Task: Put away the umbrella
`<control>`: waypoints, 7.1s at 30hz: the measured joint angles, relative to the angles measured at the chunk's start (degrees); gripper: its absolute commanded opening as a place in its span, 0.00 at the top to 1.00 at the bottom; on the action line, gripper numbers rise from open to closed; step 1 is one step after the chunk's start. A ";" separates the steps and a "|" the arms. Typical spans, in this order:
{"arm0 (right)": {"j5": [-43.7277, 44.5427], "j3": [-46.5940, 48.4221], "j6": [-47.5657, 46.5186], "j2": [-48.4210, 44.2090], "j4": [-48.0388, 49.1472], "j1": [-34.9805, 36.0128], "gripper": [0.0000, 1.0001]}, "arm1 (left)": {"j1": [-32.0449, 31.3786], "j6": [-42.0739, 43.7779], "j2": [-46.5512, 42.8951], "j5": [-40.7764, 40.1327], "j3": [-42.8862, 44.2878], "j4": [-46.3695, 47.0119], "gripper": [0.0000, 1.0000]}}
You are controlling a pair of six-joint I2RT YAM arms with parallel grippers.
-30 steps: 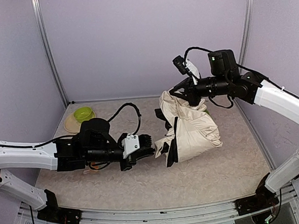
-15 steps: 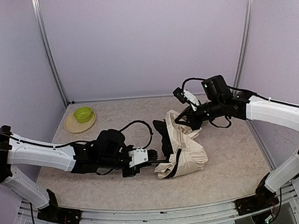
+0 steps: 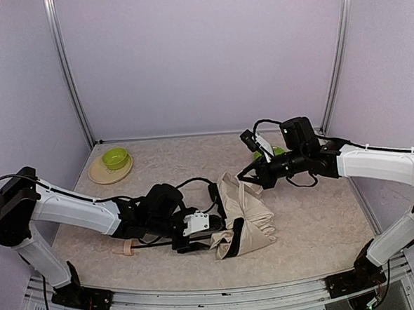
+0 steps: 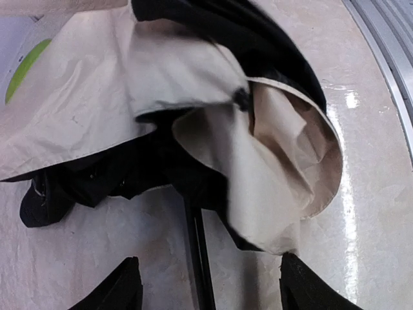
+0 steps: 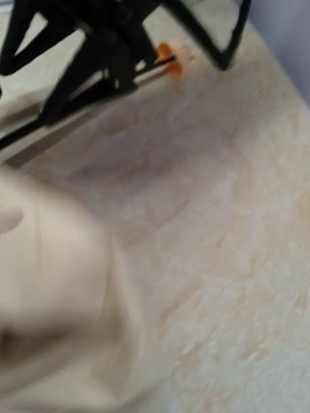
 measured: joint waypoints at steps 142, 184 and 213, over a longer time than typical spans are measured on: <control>21.07 10.80 -56.76 29.81 -1.86 7.85 0.71 | 19.67 -34.93 34.40 20.48 30.86 17.51 1.00; -4.24 13.14 -50.47 -4.87 -14.03 -0.83 1.00 | 21.49 -28.94 19.93 36.20 12.94 45.70 0.13; -14.49 9.90 -53.29 -11.47 -17.00 -2.49 1.00 | 20.63 -5.62 12.28 34.40 20.44 36.54 0.01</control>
